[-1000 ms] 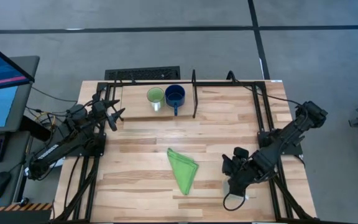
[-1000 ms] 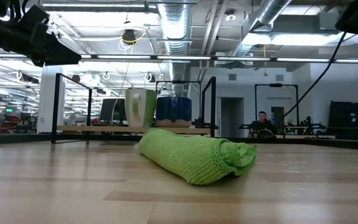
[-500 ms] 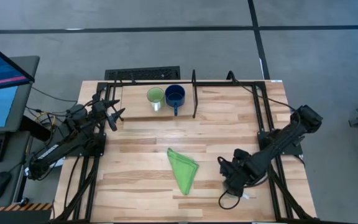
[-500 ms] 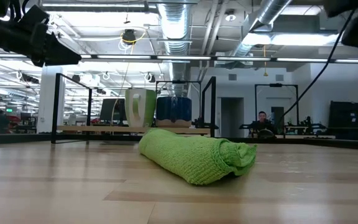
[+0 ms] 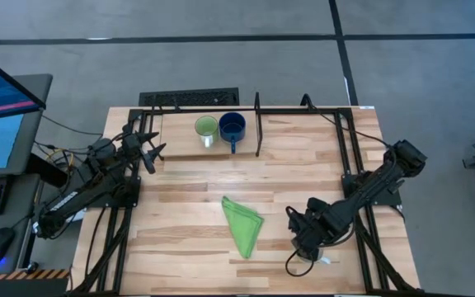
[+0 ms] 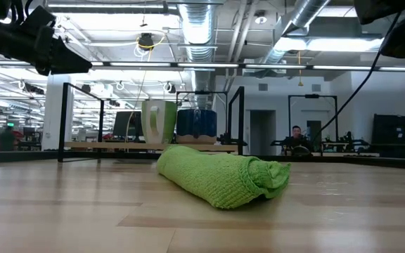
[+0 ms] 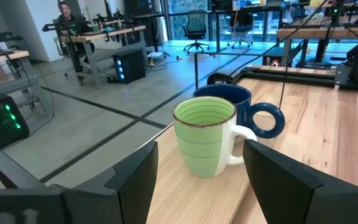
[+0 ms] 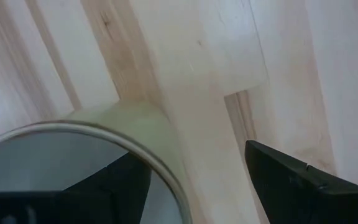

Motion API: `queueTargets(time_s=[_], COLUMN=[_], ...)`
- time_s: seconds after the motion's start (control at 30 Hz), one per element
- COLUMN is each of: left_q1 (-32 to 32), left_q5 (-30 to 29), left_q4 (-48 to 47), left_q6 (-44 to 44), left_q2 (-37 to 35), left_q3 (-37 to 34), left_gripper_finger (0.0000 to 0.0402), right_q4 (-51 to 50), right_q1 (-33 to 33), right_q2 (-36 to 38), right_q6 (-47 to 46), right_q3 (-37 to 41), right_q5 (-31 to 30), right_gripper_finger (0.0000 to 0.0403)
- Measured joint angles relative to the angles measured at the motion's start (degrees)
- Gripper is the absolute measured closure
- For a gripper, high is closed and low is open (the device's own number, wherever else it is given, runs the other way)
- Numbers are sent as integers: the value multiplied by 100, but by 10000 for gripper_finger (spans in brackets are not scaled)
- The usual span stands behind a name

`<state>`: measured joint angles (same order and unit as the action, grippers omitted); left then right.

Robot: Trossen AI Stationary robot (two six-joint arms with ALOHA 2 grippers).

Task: Stack small to large cups/mugs on shelf
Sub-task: Move the white mug to the center of the table

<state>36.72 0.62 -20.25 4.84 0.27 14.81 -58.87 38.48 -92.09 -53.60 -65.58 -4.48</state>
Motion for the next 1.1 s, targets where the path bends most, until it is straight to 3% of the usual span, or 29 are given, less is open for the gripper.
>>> queueTargets(time_s=[0.77, 0.9, 1.1], left_q1=[0, -1, -1], left_q5=[0, 0, 0], left_q4=[0, 0, 0], left_q6=[-24, -24, -22], left_q2=[0, 0, 0], left_q3=[0, 0, 0], left_gripper_finger=[173, 173, 173], right_q4=[-1, 8, 73], right_q1=[-230, -286, -407], right_q2=[4, 4, 7], right_q6=[-457, -448, -426], right_q3=[0, 0, -2], right_q5=[-147, -127, -115], right_gripper_finger=[139, 182, 304])
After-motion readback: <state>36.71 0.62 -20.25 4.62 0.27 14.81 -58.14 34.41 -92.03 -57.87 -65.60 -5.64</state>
